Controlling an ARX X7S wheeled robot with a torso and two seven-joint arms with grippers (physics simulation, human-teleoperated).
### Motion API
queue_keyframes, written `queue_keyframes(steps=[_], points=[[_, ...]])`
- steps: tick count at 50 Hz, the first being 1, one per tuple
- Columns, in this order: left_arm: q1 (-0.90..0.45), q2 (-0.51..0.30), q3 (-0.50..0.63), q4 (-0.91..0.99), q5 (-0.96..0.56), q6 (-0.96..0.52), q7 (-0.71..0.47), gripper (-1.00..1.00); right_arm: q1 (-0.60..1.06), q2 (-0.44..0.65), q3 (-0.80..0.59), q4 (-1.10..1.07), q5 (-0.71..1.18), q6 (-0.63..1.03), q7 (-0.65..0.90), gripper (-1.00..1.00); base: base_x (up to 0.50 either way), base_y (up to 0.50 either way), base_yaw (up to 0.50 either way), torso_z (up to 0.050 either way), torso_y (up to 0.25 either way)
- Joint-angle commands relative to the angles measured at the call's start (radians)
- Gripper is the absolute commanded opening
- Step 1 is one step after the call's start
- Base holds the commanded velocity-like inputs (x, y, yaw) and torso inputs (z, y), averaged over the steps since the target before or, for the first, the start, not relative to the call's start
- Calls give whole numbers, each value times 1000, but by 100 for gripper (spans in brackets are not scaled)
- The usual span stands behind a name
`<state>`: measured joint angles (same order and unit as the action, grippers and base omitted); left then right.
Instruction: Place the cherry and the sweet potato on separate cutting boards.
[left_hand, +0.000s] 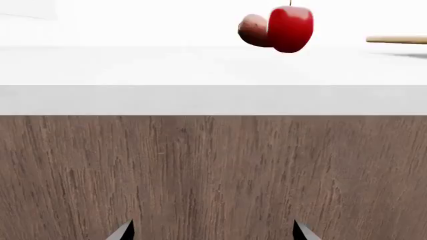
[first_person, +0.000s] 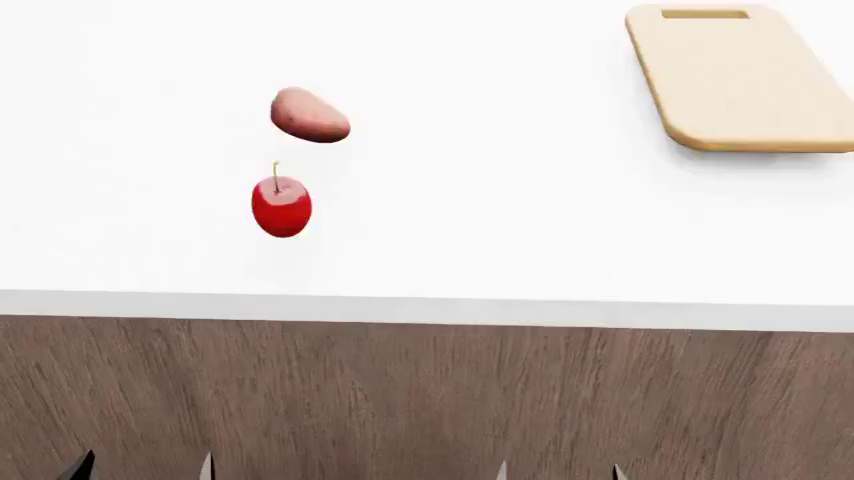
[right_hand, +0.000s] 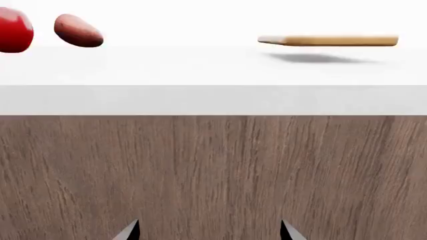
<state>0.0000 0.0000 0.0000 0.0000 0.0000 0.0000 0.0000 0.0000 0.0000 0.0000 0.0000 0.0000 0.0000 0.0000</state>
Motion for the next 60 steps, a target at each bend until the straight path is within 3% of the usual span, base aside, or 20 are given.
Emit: queue_keyframes(steps=[1, 18, 53, 60], points=[[3, -17, 20, 1, -12, -1, -17, 100, 1, 17, -27, 0, 4, 0, 19, 100, 0, 0, 0, 0, 0], [-4, -58, 60, -2, -24, -28, -101, 100, 4, 55, -75, 4, 41, -24, 73, 100, 0, 0, 0, 0, 0], [-8, -108, 121, -29, -71, 9, -114, 100, 0, 101, -121, -3, 81, -47, 125, 100, 83, 118, 0, 0, 0], [2, -122, 138, -8, -69, 23, -111, 100, 3, 107, -130, 1, 88, -38, 134, 100, 0, 0, 0, 46, 0]])
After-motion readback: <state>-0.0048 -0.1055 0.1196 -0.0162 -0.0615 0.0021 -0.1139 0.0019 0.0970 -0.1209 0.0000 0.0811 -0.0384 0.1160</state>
